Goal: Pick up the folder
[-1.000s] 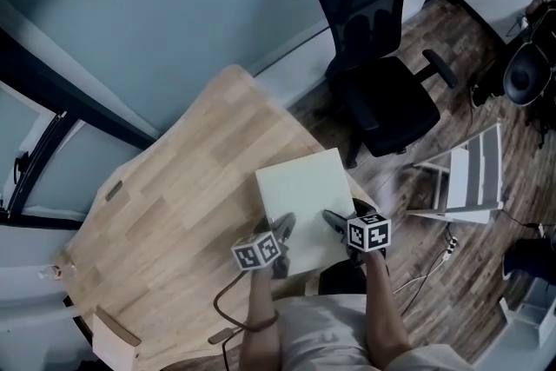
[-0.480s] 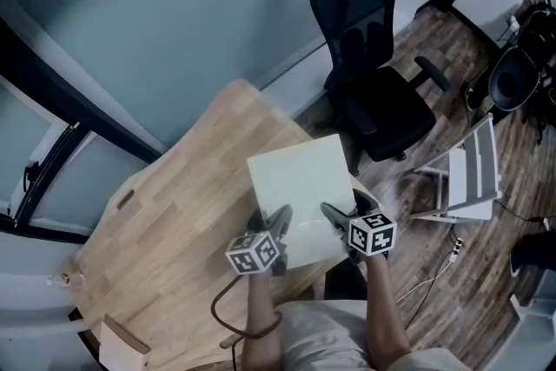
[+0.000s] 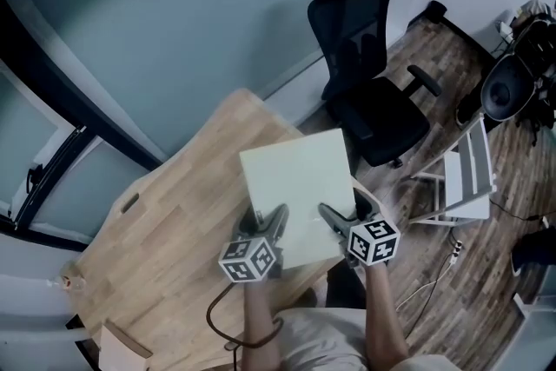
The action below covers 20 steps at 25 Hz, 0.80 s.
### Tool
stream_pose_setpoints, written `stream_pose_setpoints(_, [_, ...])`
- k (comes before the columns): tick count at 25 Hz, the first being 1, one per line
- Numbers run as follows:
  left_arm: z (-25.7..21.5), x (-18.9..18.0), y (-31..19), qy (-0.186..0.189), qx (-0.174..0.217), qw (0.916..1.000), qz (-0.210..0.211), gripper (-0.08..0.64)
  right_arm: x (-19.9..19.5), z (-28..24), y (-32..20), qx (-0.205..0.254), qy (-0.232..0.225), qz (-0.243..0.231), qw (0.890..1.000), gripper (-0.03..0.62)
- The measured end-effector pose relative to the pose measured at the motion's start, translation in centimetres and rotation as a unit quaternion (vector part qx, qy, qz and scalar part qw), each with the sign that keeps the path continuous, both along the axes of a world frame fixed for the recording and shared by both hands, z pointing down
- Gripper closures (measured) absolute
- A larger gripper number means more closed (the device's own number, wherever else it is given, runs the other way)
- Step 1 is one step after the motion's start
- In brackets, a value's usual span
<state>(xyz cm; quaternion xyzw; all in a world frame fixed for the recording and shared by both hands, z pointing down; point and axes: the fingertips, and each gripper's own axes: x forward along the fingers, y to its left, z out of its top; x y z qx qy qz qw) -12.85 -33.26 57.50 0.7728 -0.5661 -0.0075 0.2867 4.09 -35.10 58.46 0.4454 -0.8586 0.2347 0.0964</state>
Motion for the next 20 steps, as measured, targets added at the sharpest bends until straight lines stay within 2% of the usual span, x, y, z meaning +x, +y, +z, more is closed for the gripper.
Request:
stream_pose_setpoints(8, [-2.0, -1.1, 1.5, 0.012, 0.026, 0.9996, -0.003, 0.195, -1.2, -2.2, 1.5, 0.029, 0.006, -0.005, 1.0, 0.183])
stream_pose_setpoints(20, [-4.6, 0.4, 2.1, 0.005, 0.058, 0.9981, 0.019, 0.193, 0.5, -4.6, 2.9, 0.059, -0.002, 0.021, 0.998, 0.183])
